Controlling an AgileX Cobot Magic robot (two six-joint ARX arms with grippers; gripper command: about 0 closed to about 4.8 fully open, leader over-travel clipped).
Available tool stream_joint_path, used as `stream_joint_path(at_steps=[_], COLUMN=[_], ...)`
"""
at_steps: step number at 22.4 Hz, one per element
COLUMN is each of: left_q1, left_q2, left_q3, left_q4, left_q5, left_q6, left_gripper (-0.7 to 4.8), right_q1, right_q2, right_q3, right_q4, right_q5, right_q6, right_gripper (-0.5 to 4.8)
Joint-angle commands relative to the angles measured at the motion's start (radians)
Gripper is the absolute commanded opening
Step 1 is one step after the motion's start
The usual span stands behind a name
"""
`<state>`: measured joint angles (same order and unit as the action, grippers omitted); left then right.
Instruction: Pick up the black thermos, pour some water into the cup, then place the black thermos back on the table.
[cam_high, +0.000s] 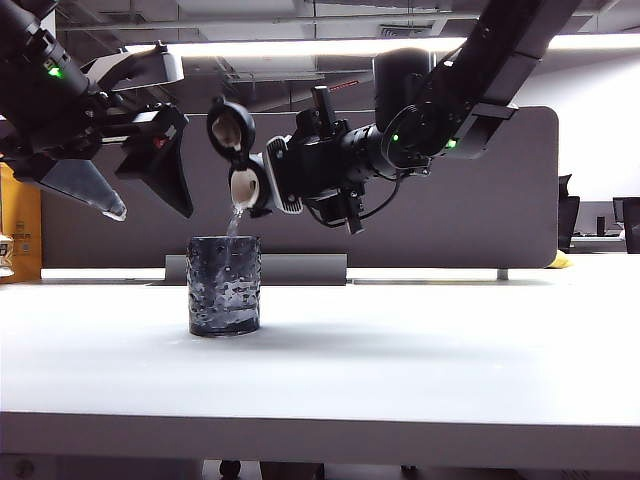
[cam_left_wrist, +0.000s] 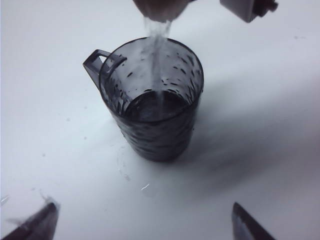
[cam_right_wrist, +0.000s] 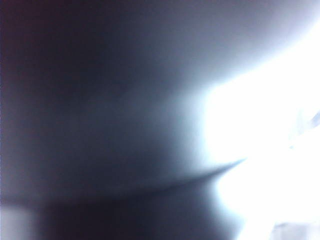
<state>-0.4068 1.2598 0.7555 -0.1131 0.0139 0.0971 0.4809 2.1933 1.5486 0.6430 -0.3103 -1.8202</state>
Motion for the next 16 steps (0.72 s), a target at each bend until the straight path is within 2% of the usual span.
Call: stream_joint_path(at_steps=[1,2,4,6,12,14,16], left_q1=[0.000,0.000,0.000,0.000,0.001,0.001,0.001], left_q2=[-0.002,-0.003,-0.006,-0.013,-0.082,-0.115,-0.159], left_q3=[0.004,0.004,0.004,0.004,0.005,0.005,0.005], left_q4=[0.008,0.008,0.008,0.010,0.051,0.087,0.085], left_q5=[-0.003,-0.003,-0.003,-0.003,-0.003,0.008,0.017], left_q6=[0.000,0.000,0.000,0.000,0.000,0.000,0.000], left_gripper=[4.79,4.79,4.79,4.79,4.79,4.79,4.79], right_q1=[0.003,0.003,0.003,0.003,0.003,0.003,0.002], right_q2=[-0.017,-0.017,-0.017,-0.018,-0.019,-0.051,-0.138], right_q3=[0.010,0.010,0.010,0.010,0.004,-0.036,-0.128], right_q4=[0.056,0.056,0.056,0.059,0.061,0.066,0.076], right_q5=[0.021,0.023,0.069,0.101,0.121,0.156,0.164], right_q6=[0.150,0.169,0.282,0.504,0.901,1.150,1.448], right_gripper=[1.38,1.38,1.38,1.38,1.38,1.38,1.39])
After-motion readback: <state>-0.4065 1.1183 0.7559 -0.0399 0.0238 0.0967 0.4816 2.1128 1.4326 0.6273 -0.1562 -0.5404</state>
